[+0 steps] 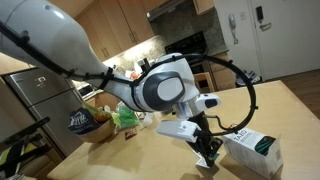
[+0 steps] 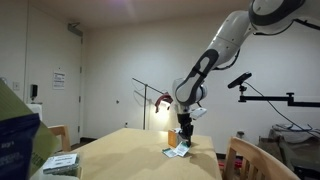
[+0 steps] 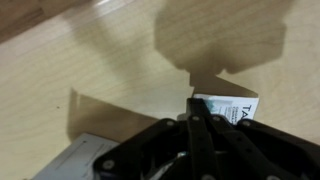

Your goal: Pick the object on the table and put it in the box

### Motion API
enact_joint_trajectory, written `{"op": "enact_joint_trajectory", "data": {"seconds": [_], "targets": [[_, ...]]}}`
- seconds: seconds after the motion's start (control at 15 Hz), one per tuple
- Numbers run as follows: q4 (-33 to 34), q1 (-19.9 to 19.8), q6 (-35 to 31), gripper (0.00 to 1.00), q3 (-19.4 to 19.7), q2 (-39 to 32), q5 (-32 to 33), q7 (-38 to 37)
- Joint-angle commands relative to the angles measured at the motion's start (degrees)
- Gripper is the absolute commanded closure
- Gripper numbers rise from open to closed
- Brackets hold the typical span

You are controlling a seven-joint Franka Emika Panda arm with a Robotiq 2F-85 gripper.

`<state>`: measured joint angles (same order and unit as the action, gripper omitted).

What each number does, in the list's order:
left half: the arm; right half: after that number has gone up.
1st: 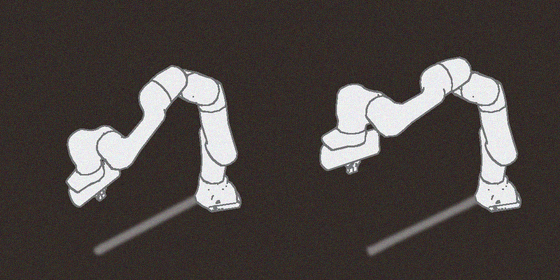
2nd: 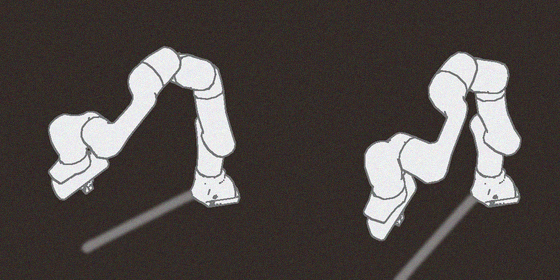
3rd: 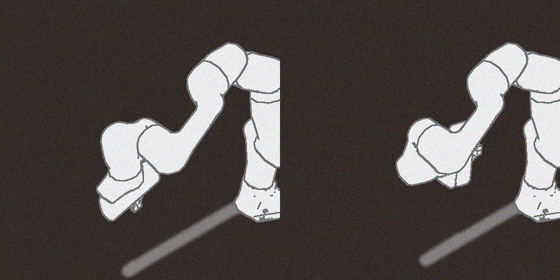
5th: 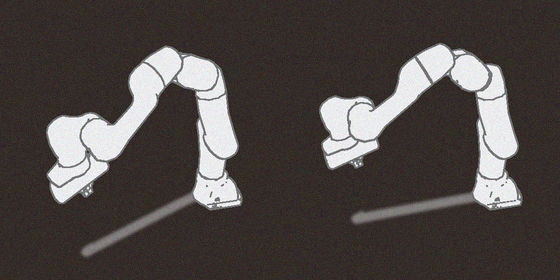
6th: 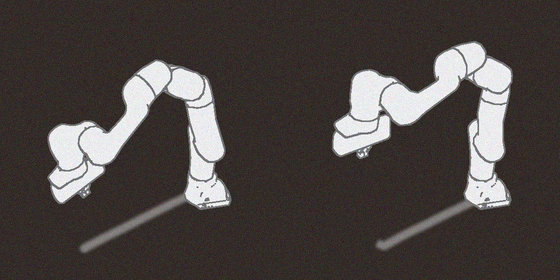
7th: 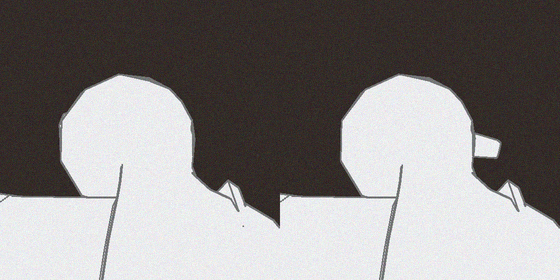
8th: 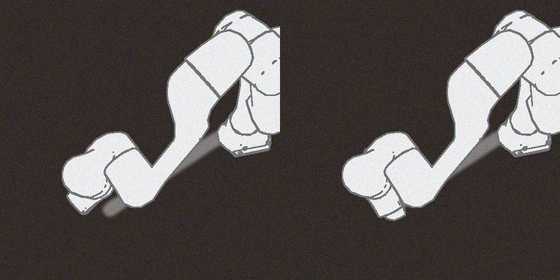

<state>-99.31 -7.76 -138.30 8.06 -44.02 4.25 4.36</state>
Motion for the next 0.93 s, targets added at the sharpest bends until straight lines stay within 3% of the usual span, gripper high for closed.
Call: {"op": "enact_joint_trajectory", "data": {"seconds": [0.0,0.33,0.53,0.87], "targets": [[-5.86,3.73,1.51,1.00,5.15,6.27,4.74,-7.60],[-6.35,8.24,8.45,1.00,9.64,9.11,11.98,-17.00],[-5.76,10.72,15.52,1.00,11.62,10.28,15.54,-26.35],[-3.58,11.66,27.58,1.00,11.93,10.11,17.02,-40.36]]}}
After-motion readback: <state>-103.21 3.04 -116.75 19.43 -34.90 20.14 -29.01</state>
